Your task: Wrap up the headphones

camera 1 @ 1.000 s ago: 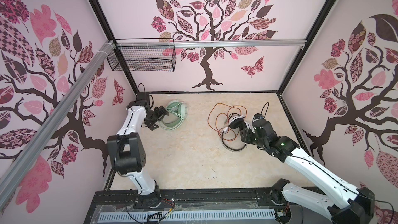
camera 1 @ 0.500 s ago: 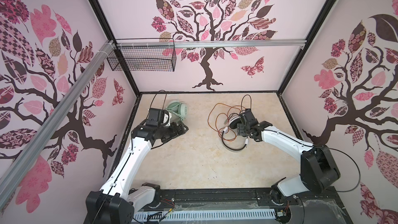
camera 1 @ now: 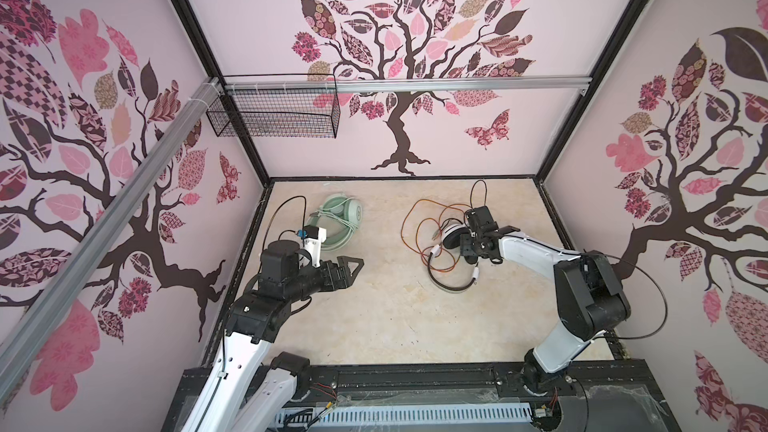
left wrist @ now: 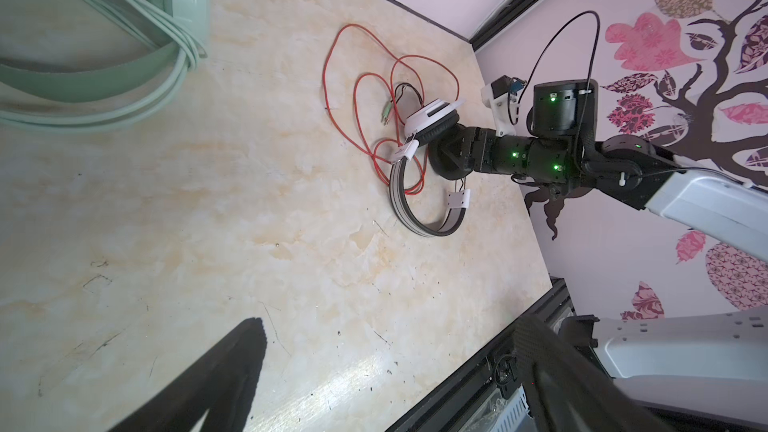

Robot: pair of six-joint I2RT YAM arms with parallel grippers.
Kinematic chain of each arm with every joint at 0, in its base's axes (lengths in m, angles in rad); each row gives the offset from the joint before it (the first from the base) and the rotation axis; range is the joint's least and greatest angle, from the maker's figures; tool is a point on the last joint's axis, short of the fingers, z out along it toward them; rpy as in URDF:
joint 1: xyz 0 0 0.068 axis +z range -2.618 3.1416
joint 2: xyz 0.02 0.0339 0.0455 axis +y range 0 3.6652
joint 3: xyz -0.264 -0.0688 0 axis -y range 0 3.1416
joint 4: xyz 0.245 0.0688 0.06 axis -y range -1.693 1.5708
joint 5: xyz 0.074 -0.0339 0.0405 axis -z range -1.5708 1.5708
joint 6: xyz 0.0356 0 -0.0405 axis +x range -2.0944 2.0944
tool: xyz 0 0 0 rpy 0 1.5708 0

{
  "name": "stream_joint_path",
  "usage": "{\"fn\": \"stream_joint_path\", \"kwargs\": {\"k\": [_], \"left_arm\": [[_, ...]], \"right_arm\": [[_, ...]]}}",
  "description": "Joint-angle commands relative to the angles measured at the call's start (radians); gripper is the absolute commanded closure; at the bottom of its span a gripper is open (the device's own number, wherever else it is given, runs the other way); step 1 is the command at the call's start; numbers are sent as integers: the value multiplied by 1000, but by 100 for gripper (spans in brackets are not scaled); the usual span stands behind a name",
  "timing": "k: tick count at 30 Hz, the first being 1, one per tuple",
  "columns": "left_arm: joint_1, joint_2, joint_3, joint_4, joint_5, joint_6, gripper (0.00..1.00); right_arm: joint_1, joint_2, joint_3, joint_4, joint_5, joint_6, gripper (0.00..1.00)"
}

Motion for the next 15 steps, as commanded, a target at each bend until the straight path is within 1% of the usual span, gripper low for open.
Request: {"fn": "stream_joint_path", "kwargs": {"k": [1,3,4,6,8,9,11,15], "left_arm": [[-2,77,-28,57,-16,-9,3],[-2,159,-30,103,13,-24,3],[-5,206,-28,130,20,-31,3],[-13,286,-10,157,7,-40,3],[-41,345,21,165,-17,-32,3],[-66,366,48,159,-47,-21,3],[-125,393,91,138,-115,4,3],[-248,417,145,112,-253,15,3]], "right_arm": [[-1,-67,-53,93,-65,50,47],[-1,-107,-81,116,-68,61,50],[0,-122,-87,118,-72,66,53],[1,-159,-102,133,-81,82,57],[2,-192,-120,156,-94,93,59],[1,-207,-124,155,-95,98,60],[1,-238,-135,160,-95,106,68],[2,-313,-173,189,-94,132,72]]}}
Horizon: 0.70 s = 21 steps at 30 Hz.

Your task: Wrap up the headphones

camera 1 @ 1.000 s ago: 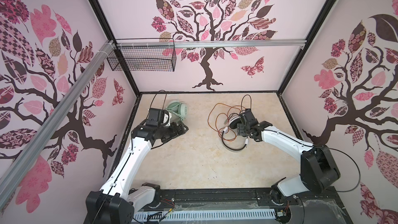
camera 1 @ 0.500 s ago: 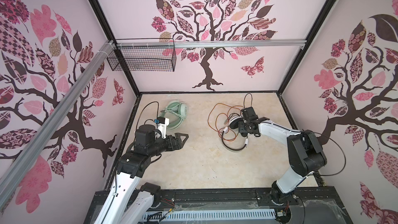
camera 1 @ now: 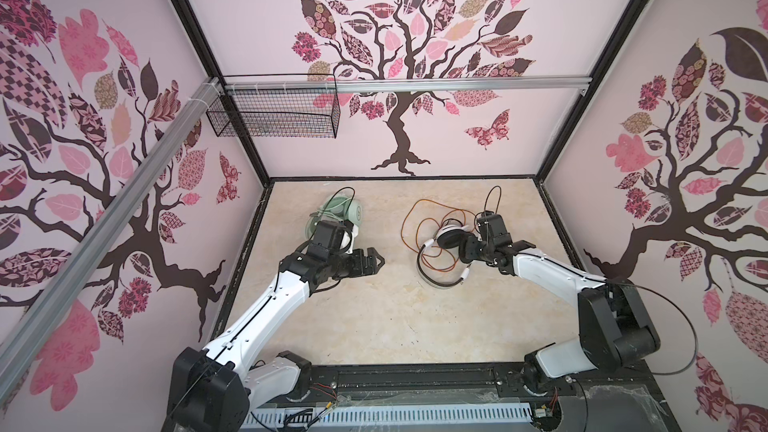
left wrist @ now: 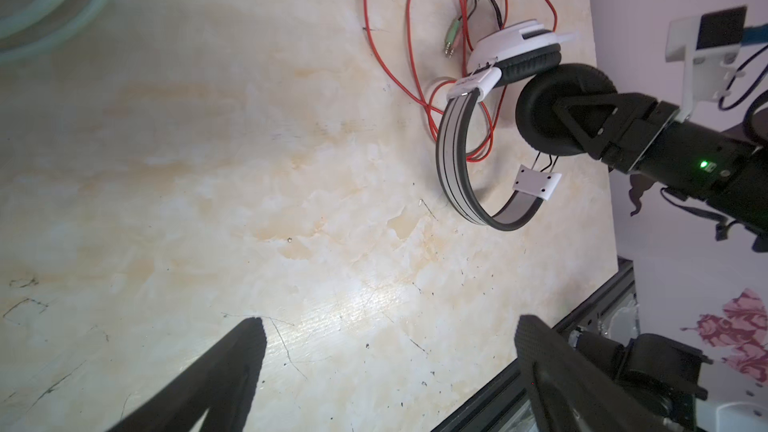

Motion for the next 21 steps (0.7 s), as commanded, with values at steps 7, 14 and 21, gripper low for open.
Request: {"fn": "stream_joint_path", "kwargs": {"k": [7,14,21], "left_arm": [[-167,-37,114,-78,-328,-34,3],[-242,8,163,-137,-330,-91,3],[-307,99,216,-171,-338,-75,3]], "right_arm": [[19,-151,-33,93,-22,80,72],[40,-182,-53,118,-65,161,71],[73,-186,-58,125,-37,150,70]]}}
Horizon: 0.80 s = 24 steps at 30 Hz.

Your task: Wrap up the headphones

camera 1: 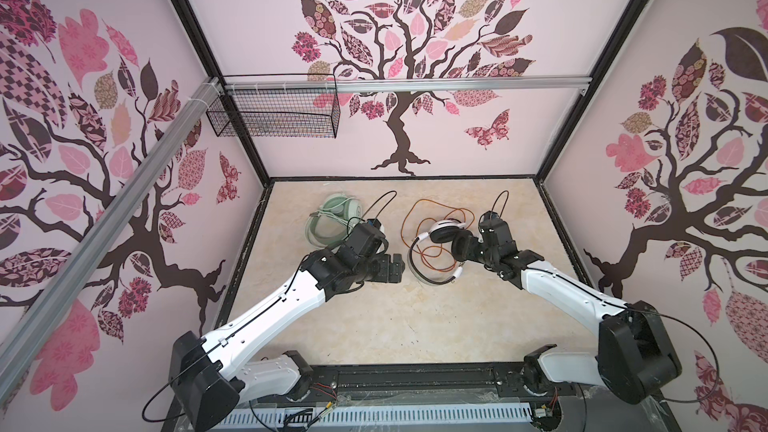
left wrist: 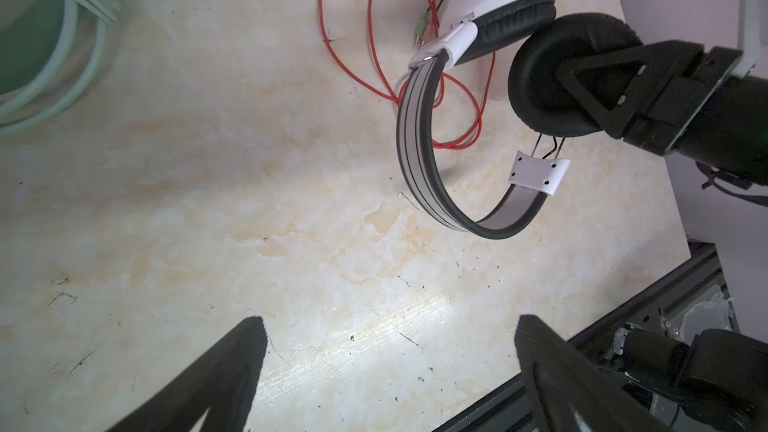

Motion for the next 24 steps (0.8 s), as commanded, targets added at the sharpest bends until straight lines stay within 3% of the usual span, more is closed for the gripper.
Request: {"fn": "stream_joint_path", "kwargs": {"k": [1,8,16,24], "left_arm": [[-1,37,51,-31,-19,9,3],[-1,126,106,2,-12,7,3],[-1,224,91,81,-17,-77,3],[-1,305,142,36,-27,-30,3]], "right_arm": [[5,-54,6,70,10,17,70],[4,-49,-1,80,9,57,68],[9,-59,-36,102,39,113,67],[37,-90,-55,116,26,123,67]]}}
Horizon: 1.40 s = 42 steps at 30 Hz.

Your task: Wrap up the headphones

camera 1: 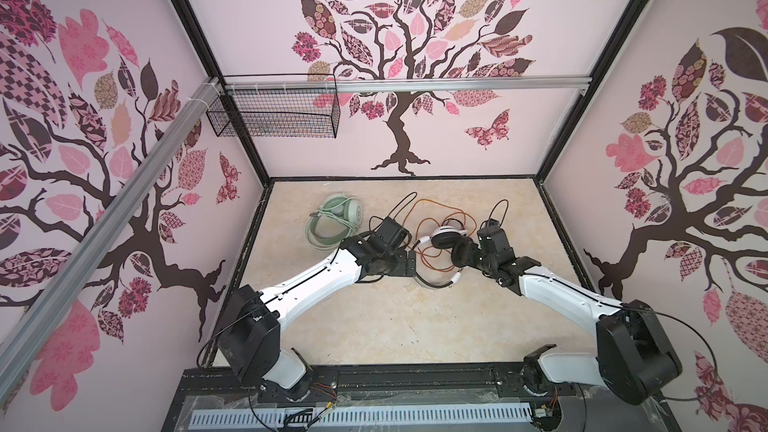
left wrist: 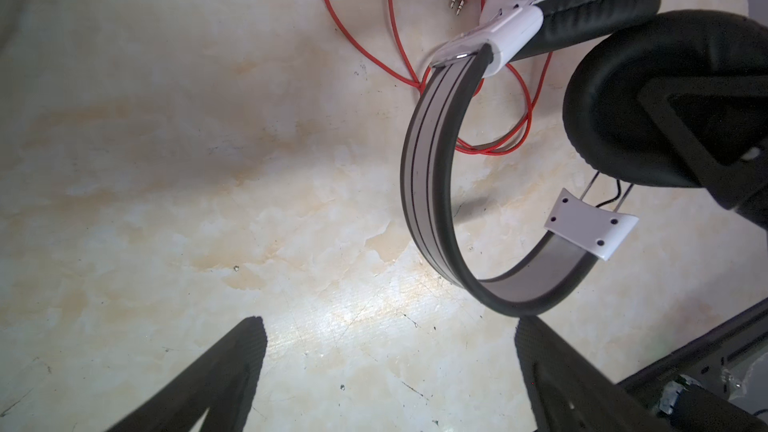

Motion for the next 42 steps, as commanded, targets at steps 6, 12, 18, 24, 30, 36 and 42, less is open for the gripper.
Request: {"fn": "stream_joint_path", "kwargs": {"k": [6,12,18,24,30,36,42], "left_arm": [[-9,17,26,33,35,-2,5],[-26,37,23,77,49,-71,11],[-32,117,78,76,106,-132,14],[-32,163,116,23,109,-146,14],[-34,202,151,-35,92,-190,14],[-35,203,149,-40,70,-217,14],[-40,196,154,-61,21,-239,22]], "right_arm": [[13,-124,2,75,-22,28,67],[25,-135,0,68,-17,14,68],[35,-147,-3,77,-18,15,68],[40,-170,-3,81,-2,16,68],[44,-194,0,79,8,21,68],[48,-211,-11,66,5,42,69],[169,-218,24,3,197,45,65]]}}
